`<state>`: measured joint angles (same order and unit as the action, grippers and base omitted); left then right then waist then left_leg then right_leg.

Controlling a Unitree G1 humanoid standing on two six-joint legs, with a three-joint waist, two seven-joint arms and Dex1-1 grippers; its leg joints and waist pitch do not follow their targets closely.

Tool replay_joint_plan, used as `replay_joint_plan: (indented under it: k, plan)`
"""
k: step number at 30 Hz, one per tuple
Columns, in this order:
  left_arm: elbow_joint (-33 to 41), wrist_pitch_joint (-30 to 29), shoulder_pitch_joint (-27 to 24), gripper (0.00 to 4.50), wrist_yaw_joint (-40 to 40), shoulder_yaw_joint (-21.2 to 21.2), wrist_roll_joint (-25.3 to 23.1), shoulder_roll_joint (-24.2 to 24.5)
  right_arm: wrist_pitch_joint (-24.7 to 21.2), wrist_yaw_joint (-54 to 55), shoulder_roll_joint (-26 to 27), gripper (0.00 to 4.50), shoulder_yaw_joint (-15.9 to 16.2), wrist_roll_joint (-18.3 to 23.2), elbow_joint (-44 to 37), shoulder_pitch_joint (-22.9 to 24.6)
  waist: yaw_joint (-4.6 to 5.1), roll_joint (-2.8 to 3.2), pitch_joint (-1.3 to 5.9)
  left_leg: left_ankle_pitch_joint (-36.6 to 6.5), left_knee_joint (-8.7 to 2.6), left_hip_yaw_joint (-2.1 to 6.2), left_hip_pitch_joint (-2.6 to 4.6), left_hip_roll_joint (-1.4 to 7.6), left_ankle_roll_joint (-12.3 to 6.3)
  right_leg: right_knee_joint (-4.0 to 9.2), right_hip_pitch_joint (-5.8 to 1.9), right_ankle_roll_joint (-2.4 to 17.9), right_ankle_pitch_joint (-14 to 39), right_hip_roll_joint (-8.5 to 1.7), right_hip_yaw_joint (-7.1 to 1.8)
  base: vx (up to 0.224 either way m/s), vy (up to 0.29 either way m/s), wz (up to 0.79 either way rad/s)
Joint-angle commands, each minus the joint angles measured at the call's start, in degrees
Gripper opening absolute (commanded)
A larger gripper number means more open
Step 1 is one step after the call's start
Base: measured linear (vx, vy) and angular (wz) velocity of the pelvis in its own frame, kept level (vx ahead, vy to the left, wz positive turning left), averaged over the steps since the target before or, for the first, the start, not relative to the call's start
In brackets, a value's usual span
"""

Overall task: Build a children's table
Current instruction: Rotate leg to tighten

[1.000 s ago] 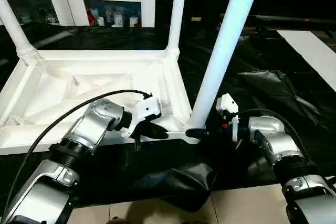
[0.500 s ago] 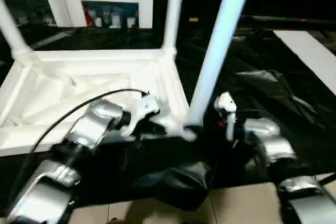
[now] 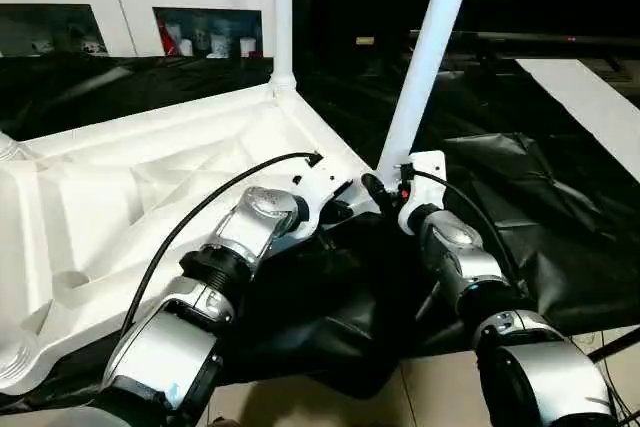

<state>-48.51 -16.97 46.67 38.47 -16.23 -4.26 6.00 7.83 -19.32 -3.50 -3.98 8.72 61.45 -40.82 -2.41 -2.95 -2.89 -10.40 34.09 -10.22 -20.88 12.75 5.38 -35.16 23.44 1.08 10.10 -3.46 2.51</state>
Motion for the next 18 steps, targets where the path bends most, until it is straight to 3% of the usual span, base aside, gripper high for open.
replay_joint_plan:
  k: [1, 3, 6, 13, 18]
  plan:
    - [-2.86, 0.85, -0.14, 0.00, -3.64, 1.02, -1.39, 1.22, 2.32, -6.46, 2.05, 3.36, 3.16, -1.51, -0.90, 0.80, -0.03, -0.26, 3.63, -11.44, -3.84, -0.34, 0.13, 0.09, -2.56, 4.53, -2.89, 10.60, 13.91, -3.57, -1.85, 0.000, 0.000, 0.00]
    - [-2.07, 1.64, -0.61, 0.00, -1.13, 0.39, -1.20, 2.31, 2.56, -9.87, 0.65, 3.66, 3.79, -1.02, -2.21, 1.25, 0.64, -0.23, 3.57, -11.56, -4.13, 0.03, -0.57, 0.01, -2.39, 4.53, -3.40, 9.85, 15.73, -3.53, -1.50, 0.000, 0.000, 0.00]
    - [-0.12, 2.77, -1.66, 0.00, 3.09, -0.65, -0.85, 3.78, 0.42, -15.36, -1.95, 3.74, 5.20, -0.76, -4.32, 1.92, 0.63, -0.40, 3.60, -11.89, -3.93, -0.05, -0.04, 0.15, -2.94, 4.84, -3.04, 10.38, 15.99, -3.64, -1.66, 0.000, 0.000, 0.00]
    - [7.25, 3.99, -5.04, 0.00, 16.67, -2.62, 0.99, 8.87, -0.10, -31.32, -9.80, 3.79, 7.76, -1.90, -8.18, 4.43, -0.02, -0.61, 3.90, -6.98, -3.53, -0.41, -0.10, 0.52, -5.67, 3.51, -3.21, 14.31, 6.17, -3.72, -1.85, 0.000, 0.000, 0.00]
    - [12.36, 5.02, -7.27, 0.00, 25.22, -4.36, 3.09, 12.17, -0.78, -37.20, -12.98, 3.79, 8.85, -1.56, -10.92, 5.43, -0.21, -0.40, 3.56, -9.73, -3.81, -0.46, 0.38, 0.72, -4.51, 3.96, -2.79, 14.03, 10.15, -3.75, -1.88, 0.000, 0.000, 0.00]
